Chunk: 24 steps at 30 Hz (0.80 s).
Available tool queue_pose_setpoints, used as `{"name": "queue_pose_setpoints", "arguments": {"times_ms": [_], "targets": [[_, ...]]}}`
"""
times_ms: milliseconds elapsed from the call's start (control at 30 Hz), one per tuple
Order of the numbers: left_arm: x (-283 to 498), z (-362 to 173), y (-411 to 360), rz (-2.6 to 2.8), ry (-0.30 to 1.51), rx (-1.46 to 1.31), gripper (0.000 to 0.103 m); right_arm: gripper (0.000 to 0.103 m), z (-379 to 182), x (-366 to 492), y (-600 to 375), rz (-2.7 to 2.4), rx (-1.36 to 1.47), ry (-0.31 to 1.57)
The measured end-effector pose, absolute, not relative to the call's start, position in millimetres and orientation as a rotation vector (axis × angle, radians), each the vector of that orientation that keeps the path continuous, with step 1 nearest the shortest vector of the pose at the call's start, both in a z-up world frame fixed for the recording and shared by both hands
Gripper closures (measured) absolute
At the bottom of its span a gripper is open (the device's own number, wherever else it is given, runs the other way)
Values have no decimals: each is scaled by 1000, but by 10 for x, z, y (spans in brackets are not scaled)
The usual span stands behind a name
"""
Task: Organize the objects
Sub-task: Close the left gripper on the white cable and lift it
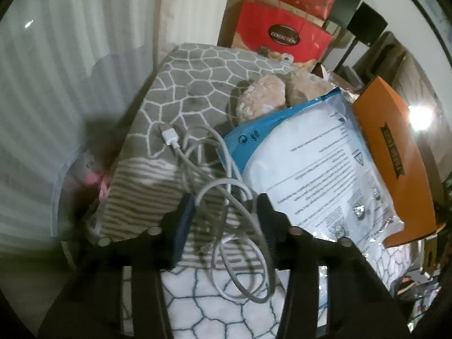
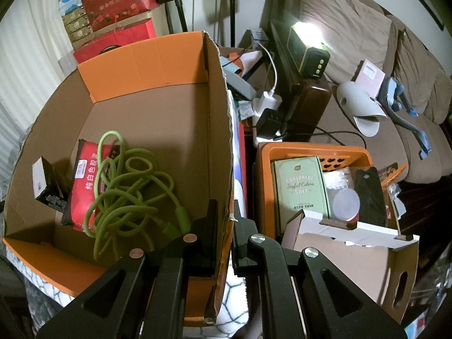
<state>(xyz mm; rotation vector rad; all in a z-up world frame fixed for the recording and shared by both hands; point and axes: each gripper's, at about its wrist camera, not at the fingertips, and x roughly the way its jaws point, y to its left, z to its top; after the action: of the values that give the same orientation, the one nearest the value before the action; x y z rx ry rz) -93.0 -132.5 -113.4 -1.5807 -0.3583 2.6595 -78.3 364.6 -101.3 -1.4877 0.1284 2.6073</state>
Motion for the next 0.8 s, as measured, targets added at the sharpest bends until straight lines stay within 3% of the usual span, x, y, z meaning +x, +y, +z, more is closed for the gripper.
{"name": "queue_pose_setpoints", "arguments": {"times_ms": [300,800], "targets": [[-879,-961,-1419,2712,-389,-1512,68,96,-1015,-781,3648,2607,-1488,128],[-983,-187,-1203,2766,-338,-1298,69,96,-1013,-778,3640,2610,-1488,131]]}}
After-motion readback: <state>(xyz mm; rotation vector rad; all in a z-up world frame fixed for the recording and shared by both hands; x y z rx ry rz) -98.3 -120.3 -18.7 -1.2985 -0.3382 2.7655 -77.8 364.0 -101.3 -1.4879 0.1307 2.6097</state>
